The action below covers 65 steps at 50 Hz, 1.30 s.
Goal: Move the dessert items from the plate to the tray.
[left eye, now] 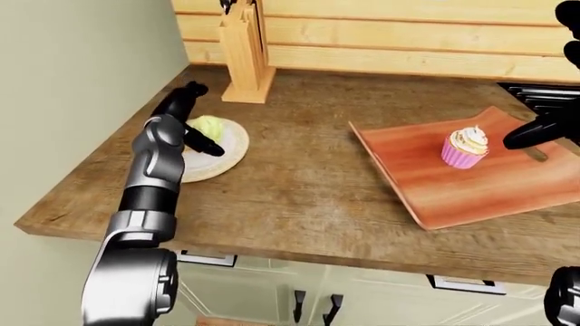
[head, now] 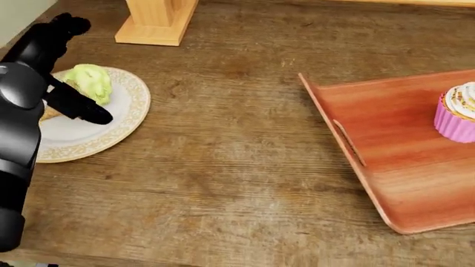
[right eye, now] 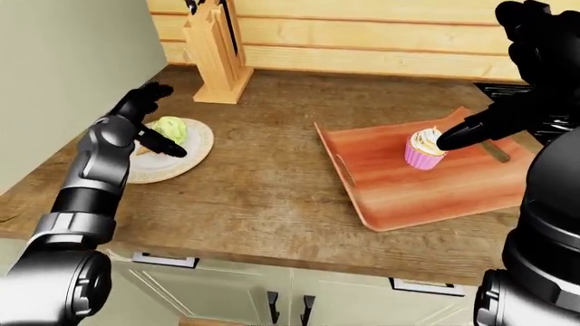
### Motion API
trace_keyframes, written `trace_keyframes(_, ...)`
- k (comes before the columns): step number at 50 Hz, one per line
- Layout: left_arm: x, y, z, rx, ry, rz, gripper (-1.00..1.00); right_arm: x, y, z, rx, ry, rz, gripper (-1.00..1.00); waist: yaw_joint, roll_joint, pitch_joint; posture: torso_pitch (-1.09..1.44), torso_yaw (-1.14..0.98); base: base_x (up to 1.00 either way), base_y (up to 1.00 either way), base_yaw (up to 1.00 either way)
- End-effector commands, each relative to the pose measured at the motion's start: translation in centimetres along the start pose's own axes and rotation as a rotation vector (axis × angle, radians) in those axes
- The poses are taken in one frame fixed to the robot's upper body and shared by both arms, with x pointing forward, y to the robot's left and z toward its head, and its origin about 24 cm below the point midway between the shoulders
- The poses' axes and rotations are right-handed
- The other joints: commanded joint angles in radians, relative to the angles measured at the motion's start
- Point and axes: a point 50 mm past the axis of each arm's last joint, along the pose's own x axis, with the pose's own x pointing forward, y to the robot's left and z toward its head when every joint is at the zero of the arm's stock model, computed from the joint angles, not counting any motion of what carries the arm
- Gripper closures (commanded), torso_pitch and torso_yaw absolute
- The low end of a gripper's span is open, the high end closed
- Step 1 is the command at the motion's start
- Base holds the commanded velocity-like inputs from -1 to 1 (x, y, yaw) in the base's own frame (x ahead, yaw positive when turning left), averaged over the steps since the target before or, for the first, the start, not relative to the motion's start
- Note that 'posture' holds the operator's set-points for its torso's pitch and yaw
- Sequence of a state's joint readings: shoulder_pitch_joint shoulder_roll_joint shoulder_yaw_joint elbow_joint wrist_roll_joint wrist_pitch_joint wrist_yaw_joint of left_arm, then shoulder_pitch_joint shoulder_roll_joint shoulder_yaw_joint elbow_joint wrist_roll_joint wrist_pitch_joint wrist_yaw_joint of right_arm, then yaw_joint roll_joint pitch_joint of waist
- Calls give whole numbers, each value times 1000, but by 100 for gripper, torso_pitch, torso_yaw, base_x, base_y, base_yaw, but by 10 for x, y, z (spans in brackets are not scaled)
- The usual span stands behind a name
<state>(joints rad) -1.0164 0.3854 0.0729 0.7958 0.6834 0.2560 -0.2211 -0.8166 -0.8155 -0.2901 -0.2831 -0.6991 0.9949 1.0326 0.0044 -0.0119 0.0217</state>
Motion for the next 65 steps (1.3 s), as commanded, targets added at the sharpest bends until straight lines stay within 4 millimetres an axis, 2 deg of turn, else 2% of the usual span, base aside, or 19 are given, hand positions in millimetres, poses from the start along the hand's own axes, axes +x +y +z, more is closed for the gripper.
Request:
trace_keyframes(1, -1, 12, 6, 28, -17, 52, -42, -7, -10, 8, -16, -38, -63, -100, 0, -7, -16, 0, 0, 0, 0, 0)
trace_keyframes(13, -2, 7, 4, 49, -18, 36, -18, -10, -13, 6, -13, -36, -66, -100, -4, -7, -13, 0, 0, 0, 0, 0)
trace_keyframes(16, -2, 7, 4, 49, -18, 40, -4, -10, -13, 5, -14, -35, -65, -100, -7, -6, -12, 0, 0, 0, 0, 0)
trace_keyframes(18, -2, 7, 4, 48, -19, 44, 15, -9, -12, 5, -13, -34, -64, -100, -8, -5, -12, 0, 0, 0, 0, 0)
trace_keyframes(21, -2, 6, 4, 47, -20, 44, 30, -10, -12, 5, -13, -35, -64, -100, -10, -5, -13, 0, 0, 0, 0, 0)
trace_keyframes(26, -2, 6, 4, 41, -22, 47, 40, -9, -11, 3, -13, -34, -65, -100, -10, -4, -14, 0, 0, 0, 0, 0)
trace_keyframes(29, -2, 10, 8, 21, -41, 68, 73, -10, -12, 4, -13, -37, -67, -100, -10, -5, -17, 0, 0, 0, 0, 0)
trace_keyframes(30, -2, 13, 10, 11, -54, 84, 93, -11, -12, 4, -13, -38, -68, -100, -10, -5, -18, 0, 0, 0, 0, 0)
trace_keyframes(31, -2, 15, 13, 0, -63, 92, 100, -11, -13, 4, -12, -39, -70, -100, -10, -5, -19, 0, 0, 0, 0, 0)
trace_keyframes(39, -18, 45, 49, -122, -173, 129, 100, -18, -20, 5, -17, -48, -77, -100, -7, -11, -22, 0, 0, 0, 0, 0)
trace_keyframes(47, -56, 71, 84, -140, -317, 126, 100, -33, -27, 13, -17, -87, -73, -100, -4, -17, -11, 0, 0, 0, 0, 0)
trace_keyframes(50, -77, 75, 99, -112, -376, 103, 100, -44, -33, 15, -21, -102, -79, -100, -4, -17, -6, 0, -1, 0, 0, 0)
trace_keyframes(55, -95, 77, 117, -113, -424, 54, 100, -55, -40, 12, -20, -110, -85, -100, -6, -22, 6, 0, -3, 0, 0, 0)
trace_keyframes(65, -114, 78, 142, -98, -477, 27, 100, -76, -55, 13, -28, -126, -101, -100, -24, -38, 23, 0, -8, 0, 0, 0)
